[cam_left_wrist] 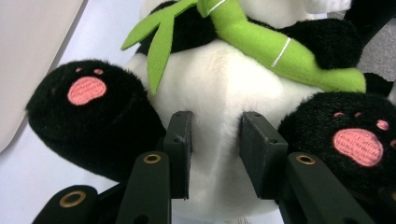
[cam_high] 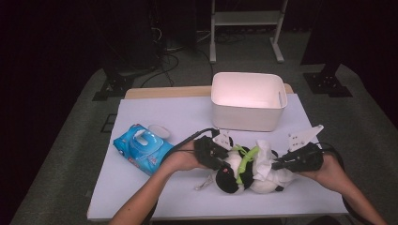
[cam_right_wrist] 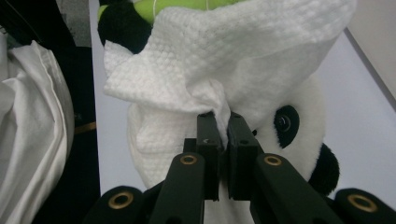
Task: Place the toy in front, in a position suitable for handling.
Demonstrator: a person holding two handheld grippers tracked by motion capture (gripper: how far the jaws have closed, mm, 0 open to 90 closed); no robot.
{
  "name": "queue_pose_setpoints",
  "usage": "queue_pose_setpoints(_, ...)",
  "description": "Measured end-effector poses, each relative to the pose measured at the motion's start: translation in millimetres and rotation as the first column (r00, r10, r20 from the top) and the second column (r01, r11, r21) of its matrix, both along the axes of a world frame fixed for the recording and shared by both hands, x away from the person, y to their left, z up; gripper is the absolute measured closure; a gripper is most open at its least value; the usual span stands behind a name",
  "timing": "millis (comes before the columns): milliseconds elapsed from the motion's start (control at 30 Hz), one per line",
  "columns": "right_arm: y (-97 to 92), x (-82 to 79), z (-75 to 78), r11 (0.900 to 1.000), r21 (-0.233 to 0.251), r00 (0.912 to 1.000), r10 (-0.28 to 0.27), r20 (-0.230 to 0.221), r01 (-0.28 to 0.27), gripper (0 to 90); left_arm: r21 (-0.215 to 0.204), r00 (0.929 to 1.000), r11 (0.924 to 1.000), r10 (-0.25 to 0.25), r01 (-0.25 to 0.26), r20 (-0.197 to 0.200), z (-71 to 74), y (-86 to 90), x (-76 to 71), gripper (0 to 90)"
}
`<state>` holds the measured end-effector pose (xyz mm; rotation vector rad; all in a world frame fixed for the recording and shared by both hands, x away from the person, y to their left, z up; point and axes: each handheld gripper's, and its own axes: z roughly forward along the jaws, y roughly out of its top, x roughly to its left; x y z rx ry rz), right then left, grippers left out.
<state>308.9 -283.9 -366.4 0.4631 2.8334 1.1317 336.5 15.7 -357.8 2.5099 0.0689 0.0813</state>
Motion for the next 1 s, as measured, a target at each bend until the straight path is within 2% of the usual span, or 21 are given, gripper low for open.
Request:
queue_pose_setpoints(167, -1.4, -1.6, 3.1, 1.0000, 0.009, 0.9999, 0.000, 0.015, 0.000, 84.8, -0.014, 1.0000, 0.9999, 0.003, -0.003, -0.006, -2.6, -8.3, 1.0, 64.0)
queue_pose_setpoints(367, 11.9, 0.6, 9.2, 0.9992, 0.016, 0.9989, 0.035, 0.032, -0.035, 84.8, -0.022, 0.9999, 0.9997, 0.009, -0.009, -0.010, -3.6, -13.6, 1.3, 64.0)
queue_pose_setpoints(500, 19.9, -1.0, 11.3, 0.9987, -0.004, 0.9976, 0.052, 0.046, -0.052, 84.6, -0.011, 0.9999, 0.9999, 0.011, -0.011, 0.000, -4.1, -11.3, -0.2, 64.0)
queue_pose_setpoints(633, 7.0, -2.2, 8.8, 0.9996, 0.016, 0.9990, 0.024, 0.038, -0.025, 84.7, -0.016, 0.9998, 0.9997, 0.019, -0.019, 0.005, -4.6, -9.1, -1.3, 63.9)
queue_pose_setpoints(767, -11.3, -4.3, -0.7, 0.9990, 0.030, 0.9994, -0.033, 0.011, 0.033, 84.7, -0.017, 0.9998, 0.9996, 0.021, -0.021, 0.005, -4.8, -8.1, -2.3, 63.8)
queue_pose_setpoints(1000, -44.0, -8.6, -19.4, 0.9911, 0.070, 0.9934, -0.112, -0.027, 0.113, 84.6, -0.021, 0.9998, 0.9996, 0.019, -0.019, 0.001, -4.8, -12.2, -2.8, 64.0)
